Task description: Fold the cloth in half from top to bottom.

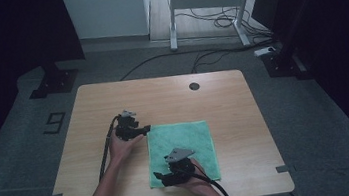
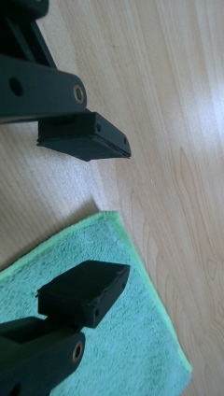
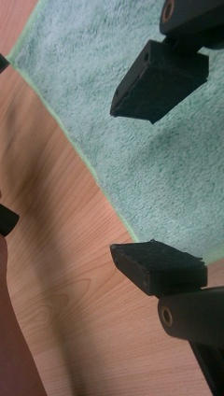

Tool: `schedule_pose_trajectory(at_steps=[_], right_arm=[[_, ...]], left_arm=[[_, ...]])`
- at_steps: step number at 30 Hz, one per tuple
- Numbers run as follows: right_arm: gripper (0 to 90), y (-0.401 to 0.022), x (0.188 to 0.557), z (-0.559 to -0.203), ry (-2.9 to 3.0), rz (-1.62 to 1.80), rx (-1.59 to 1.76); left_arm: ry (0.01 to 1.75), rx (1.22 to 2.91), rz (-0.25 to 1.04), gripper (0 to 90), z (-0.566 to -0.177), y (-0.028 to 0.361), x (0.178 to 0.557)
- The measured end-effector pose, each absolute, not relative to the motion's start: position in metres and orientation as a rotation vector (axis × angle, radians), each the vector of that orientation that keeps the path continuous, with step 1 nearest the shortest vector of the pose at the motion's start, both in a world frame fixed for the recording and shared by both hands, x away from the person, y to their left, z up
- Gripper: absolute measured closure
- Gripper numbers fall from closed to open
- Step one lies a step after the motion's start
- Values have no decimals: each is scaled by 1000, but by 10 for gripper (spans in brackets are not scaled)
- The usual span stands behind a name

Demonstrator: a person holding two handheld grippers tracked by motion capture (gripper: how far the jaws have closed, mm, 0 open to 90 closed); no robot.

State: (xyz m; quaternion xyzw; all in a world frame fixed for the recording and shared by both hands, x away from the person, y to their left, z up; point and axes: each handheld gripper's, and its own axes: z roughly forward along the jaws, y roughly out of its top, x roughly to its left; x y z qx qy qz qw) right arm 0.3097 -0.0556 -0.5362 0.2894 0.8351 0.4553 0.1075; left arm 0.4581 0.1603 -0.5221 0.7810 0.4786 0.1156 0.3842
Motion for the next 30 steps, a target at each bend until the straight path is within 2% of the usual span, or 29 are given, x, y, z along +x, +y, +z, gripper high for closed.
schedule_pose_trajectory(at_steps=[22, 26, 30], right_arm=[[318, -39, 313, -548, 2531, 1295, 800], [322, -37, 312, -551, 2546, 1258, 793], [334, -38, 311, -552, 2547, 1235, 791]], left_arm=[[1244, 2006, 271, 414, -541, 149, 473], [1249, 2032, 315, 463, -540, 142, 475], [1247, 2043, 349, 560, -540, 139, 473]])
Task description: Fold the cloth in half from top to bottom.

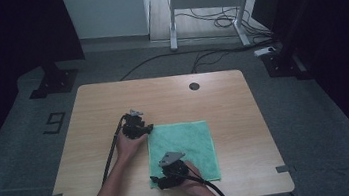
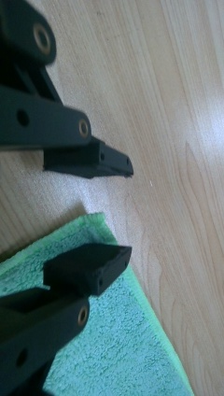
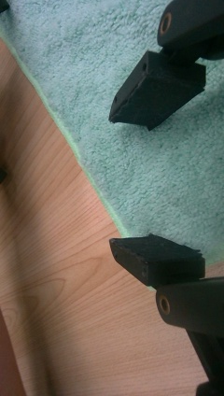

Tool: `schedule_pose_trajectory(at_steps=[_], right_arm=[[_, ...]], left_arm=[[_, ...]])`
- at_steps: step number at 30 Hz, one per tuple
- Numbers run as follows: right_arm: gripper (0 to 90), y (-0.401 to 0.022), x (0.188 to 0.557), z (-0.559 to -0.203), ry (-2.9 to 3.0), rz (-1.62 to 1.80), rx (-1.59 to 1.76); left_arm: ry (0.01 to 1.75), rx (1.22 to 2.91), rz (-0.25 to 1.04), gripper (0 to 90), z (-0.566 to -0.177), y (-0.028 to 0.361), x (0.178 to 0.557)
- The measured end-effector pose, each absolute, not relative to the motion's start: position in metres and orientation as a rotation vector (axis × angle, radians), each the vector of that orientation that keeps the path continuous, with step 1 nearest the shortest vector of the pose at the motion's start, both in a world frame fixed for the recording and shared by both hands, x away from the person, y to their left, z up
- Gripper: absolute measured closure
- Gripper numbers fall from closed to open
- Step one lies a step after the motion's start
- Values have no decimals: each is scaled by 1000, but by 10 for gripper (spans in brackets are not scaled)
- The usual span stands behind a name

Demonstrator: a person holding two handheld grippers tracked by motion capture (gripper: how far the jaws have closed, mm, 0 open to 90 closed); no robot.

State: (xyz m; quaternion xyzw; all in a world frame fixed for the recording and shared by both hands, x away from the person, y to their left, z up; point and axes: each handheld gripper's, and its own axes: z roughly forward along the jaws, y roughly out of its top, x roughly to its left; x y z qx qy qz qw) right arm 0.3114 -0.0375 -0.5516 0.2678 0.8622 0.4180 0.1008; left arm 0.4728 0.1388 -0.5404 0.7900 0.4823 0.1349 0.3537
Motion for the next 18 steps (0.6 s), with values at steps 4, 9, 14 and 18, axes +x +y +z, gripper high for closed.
schedule_pose_trajectory(at_steps=[4, 9, 14, 18], right_arm=[[351, -35, 308, -552, 2539, 1185, 761], [418, -34, 305, -551, 2534, 1169, 767], [557, -36, 305, -550, 2524, 1167, 792], [647, -40, 308, -549, 2516, 1172, 816]], left_arm=[[1228, 2051, 334, 675, -540, 137, 471], [1223, 2053, 309, 769, -540, 137, 471], [1217, 2058, 292, 814, -540, 138, 471], [1211, 2053, 290, 846, -540, 138, 470]])
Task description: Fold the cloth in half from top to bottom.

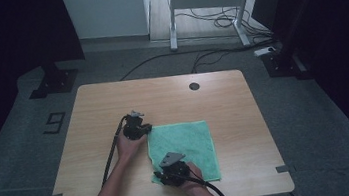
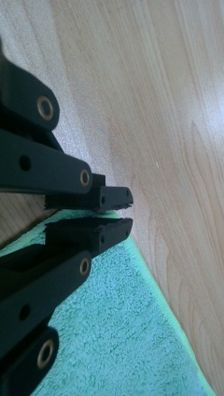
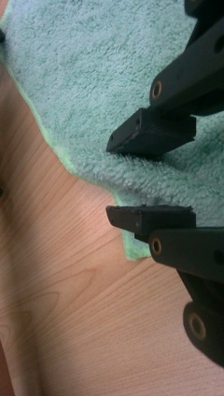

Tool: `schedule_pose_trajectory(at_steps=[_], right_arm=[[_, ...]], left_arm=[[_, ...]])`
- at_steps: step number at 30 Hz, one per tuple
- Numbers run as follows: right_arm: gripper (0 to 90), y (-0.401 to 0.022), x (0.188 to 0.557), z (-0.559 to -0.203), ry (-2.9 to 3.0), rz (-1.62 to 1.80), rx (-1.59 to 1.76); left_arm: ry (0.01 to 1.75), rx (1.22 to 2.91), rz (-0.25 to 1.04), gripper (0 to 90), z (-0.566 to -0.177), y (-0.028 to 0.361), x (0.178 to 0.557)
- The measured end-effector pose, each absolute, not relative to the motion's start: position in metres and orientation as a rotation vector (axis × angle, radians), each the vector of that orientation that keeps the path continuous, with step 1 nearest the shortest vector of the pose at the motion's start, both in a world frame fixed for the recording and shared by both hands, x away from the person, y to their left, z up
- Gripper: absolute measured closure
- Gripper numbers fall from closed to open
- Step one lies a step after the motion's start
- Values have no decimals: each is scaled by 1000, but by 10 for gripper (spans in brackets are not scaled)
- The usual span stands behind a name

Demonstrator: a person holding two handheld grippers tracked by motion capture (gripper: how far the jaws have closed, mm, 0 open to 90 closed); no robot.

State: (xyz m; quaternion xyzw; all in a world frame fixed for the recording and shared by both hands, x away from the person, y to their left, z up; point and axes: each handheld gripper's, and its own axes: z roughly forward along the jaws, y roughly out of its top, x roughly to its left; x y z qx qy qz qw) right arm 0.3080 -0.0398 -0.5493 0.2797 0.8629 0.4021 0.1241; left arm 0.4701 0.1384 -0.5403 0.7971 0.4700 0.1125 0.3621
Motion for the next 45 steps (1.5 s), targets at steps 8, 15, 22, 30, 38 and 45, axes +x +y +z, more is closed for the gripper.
schedule_pose_trajectory(at_steps=[8, 15, 22, 30, 38, 45], right_arm=[[503, -42, 303, -544, 2516, 1245, 800], [503, -39, 295, -543, 2553, 1281, 739], [510, -37, 298, -549, 2580, 1224, 763], [490, -33, 290, -539, 2564, 1294, 717], [531, -23, 285, -550, 2600, 1231, 686], [768, -25, 286, -550, 2542, 1190, 703]], left_arm=[[1199, 2047, 282, 868, -539, 140, 469], [1200, 2046, 275, 870, -538, 139, 468], [1195, 2041, 282, 874, -535, 139, 467], [1194, 2040, 282, 874, -535, 138, 466], [1196, 2036, 284, 874, -533, 139, 466], [1196, 2033, 287, 874, -531, 140, 466]])
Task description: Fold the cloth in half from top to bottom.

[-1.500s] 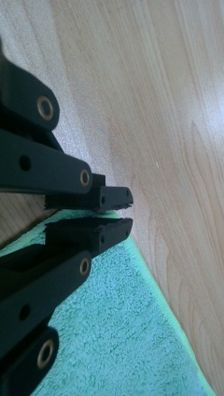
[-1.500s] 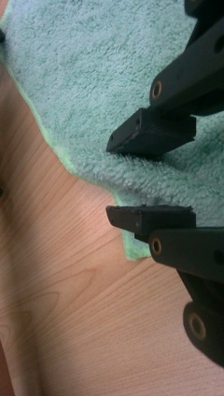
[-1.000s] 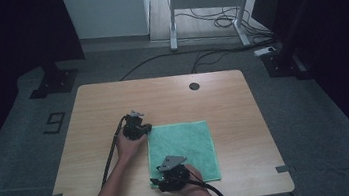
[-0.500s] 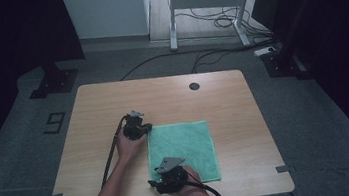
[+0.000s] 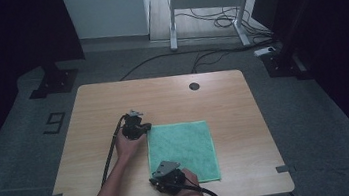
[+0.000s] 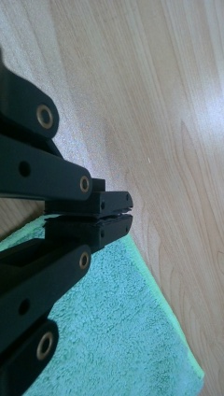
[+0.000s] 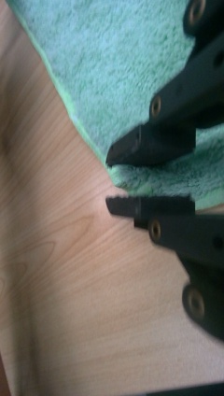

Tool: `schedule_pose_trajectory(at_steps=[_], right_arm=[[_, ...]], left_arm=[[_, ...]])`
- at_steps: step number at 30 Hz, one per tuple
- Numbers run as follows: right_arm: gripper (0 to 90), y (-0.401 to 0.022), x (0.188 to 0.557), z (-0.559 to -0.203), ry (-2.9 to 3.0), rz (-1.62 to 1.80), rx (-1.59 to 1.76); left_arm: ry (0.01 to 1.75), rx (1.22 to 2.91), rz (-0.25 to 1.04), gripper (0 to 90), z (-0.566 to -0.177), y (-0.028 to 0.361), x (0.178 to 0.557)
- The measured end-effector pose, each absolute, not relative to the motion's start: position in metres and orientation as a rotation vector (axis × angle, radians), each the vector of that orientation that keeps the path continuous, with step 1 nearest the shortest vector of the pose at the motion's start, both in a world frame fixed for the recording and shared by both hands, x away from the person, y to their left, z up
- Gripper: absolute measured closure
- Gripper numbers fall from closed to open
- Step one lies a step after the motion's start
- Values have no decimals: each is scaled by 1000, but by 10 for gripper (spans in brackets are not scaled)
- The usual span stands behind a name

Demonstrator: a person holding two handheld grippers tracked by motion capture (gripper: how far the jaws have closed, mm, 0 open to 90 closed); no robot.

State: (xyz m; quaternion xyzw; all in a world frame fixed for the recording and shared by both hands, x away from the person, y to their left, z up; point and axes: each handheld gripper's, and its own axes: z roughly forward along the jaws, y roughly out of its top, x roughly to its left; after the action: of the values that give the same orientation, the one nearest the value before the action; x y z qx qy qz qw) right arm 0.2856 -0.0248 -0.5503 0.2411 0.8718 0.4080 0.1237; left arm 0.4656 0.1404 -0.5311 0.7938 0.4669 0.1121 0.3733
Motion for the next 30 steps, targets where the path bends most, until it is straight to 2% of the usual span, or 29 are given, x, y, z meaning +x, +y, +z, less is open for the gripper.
schedule_pose_trajectory(at_steps=[2, 5, 24, 30], right_arm=[[821, -26, 287, -550, 2535, 1187, 710], [844, -27, 288, -550, 2547, 1217, 721], [846, -14, 285, -520, 2456, 1411, 731], [846, -12, 286, -519, 2448, 1421, 732]], left_arm=[[1191, 2030, 286, 875, -529, 141, 465], [1182, 2028, 285, 876, -525, 141, 464], [1153, 1983, 342, 878, -473, 154, 455], [1157, 1986, 324, 878, -471, 152, 459]])
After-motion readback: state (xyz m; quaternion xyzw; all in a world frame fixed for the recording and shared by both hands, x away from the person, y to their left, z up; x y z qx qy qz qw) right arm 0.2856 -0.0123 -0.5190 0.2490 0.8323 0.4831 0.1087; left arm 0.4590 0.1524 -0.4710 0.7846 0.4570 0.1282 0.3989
